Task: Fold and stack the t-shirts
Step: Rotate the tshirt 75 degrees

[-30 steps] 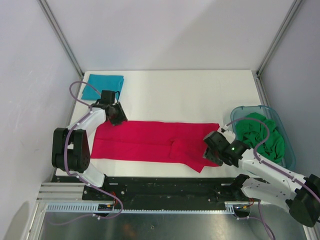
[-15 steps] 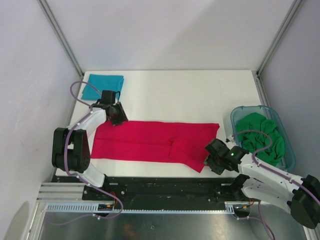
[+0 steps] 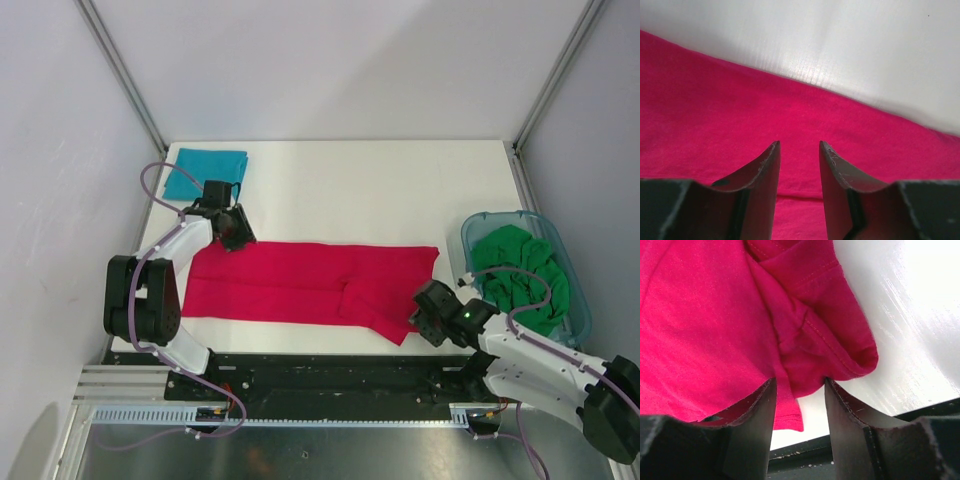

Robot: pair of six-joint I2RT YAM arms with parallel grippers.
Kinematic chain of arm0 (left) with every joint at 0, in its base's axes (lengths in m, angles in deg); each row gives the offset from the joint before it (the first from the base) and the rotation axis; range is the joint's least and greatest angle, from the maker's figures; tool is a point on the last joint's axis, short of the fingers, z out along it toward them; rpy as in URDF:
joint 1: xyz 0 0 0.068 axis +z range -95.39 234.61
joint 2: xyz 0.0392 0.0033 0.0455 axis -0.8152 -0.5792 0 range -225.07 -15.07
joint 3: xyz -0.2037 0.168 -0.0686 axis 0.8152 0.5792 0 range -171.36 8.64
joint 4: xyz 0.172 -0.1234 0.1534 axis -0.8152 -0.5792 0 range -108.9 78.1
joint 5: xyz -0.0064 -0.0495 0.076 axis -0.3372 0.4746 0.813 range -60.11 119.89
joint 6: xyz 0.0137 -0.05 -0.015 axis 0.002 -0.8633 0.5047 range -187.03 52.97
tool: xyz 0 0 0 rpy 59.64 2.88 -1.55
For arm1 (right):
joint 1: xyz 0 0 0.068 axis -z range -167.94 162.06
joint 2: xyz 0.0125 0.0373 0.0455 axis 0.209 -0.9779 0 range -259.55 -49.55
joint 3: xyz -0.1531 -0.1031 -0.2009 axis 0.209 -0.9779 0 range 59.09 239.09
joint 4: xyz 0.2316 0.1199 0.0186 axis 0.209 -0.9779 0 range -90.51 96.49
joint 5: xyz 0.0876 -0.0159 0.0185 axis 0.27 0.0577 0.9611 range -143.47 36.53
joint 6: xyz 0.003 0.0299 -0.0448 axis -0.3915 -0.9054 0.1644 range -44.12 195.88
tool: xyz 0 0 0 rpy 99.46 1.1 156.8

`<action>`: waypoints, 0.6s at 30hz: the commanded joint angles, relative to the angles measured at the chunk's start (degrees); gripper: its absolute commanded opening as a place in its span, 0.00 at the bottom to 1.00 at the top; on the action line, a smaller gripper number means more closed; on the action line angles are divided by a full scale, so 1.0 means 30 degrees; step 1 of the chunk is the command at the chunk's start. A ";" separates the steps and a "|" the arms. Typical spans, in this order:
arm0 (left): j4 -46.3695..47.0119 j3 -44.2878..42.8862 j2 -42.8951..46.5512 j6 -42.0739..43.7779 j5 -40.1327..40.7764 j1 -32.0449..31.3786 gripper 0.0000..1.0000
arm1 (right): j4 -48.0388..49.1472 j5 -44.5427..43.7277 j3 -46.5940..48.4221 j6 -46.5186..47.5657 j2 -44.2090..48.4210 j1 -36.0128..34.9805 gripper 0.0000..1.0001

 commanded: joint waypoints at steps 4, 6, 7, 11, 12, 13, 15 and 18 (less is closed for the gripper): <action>0.0318 -0.0227 0.1016 0.0343 -0.0380 -0.0155 0.42 | 0.0730 -0.0781 -0.0221 -0.0212 -0.1026 0.0713 0.42; 0.0330 -0.0147 0.1101 0.0360 -0.0401 -0.0138 0.42 | 0.1098 -0.0804 -0.0126 0.0353 -0.1224 0.1310 0.37; 0.0322 -0.0080 0.1150 0.0353 -0.0429 -0.0135 0.42 | 0.1291 -0.0788 -0.0023 0.0720 -0.1379 0.1731 0.36; 0.0322 0.0198 0.1334 0.0336 -0.0661 -0.0147 0.42 | 0.2626 -0.0559 0.0715 0.3159 -0.2440 0.3960 0.34; 0.0333 0.0268 0.1354 0.0326 -0.0720 -0.0155 0.42 | 0.3125 -0.0461 0.0940 0.3793 -0.2852 0.4536 0.34; 0.0324 0.0333 0.1378 0.0336 -0.0779 -0.0144 0.42 | 0.3652 -0.0397 0.1214 0.4418 -0.3350 0.5190 0.34; 0.0324 0.0477 0.1404 0.0322 -0.0919 -0.0157 0.42 | 0.4729 -0.0342 0.1807 0.5524 -0.4559 0.6252 0.34; 0.0316 0.0657 0.1575 0.0340 -0.1090 -0.0198 0.42 | 0.6666 0.0347 0.2834 0.7026 -0.6900 0.7785 0.33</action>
